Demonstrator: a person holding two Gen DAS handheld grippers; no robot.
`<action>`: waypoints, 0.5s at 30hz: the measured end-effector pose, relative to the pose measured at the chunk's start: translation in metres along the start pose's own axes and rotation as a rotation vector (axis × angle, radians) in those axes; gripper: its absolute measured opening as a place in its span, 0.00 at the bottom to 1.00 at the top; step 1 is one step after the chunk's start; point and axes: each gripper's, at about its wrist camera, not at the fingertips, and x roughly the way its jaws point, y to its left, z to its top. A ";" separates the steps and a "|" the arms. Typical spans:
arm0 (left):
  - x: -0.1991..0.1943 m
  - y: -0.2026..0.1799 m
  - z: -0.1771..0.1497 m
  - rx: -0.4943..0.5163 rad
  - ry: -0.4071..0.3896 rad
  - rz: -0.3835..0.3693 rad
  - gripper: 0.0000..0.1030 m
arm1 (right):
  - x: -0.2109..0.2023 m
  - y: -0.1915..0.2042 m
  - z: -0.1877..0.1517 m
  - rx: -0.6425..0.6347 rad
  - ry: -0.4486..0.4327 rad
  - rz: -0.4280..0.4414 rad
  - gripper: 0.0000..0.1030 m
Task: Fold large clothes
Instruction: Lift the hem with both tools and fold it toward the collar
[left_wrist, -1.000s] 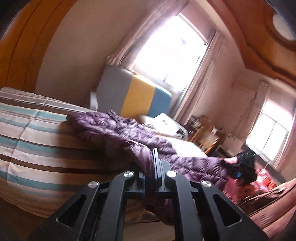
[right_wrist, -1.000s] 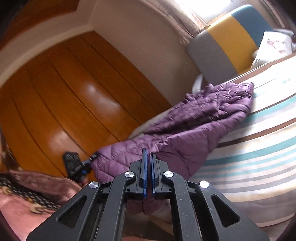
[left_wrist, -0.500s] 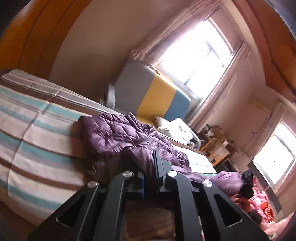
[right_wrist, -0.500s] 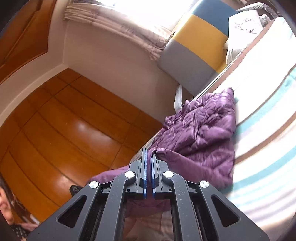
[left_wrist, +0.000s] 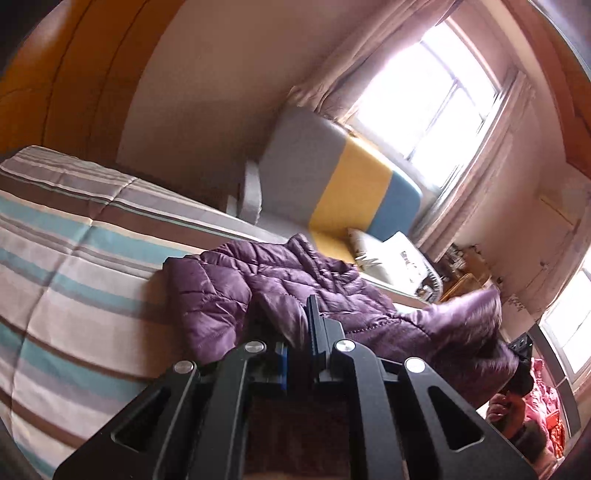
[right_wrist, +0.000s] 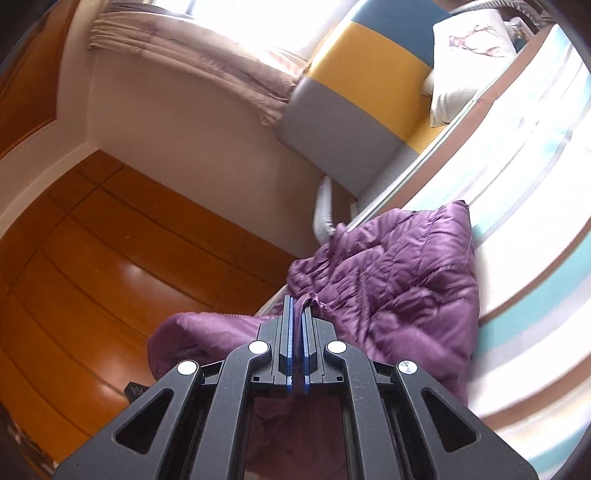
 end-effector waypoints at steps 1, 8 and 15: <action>0.008 0.002 0.001 -0.001 0.011 0.014 0.08 | 0.004 -0.003 0.003 0.007 0.001 -0.010 0.04; 0.068 0.017 0.011 -0.021 0.073 0.088 0.08 | 0.037 -0.030 0.018 0.050 -0.001 -0.108 0.04; 0.098 0.018 0.012 -0.004 0.085 0.128 0.33 | 0.062 -0.043 0.022 0.010 0.024 -0.222 0.07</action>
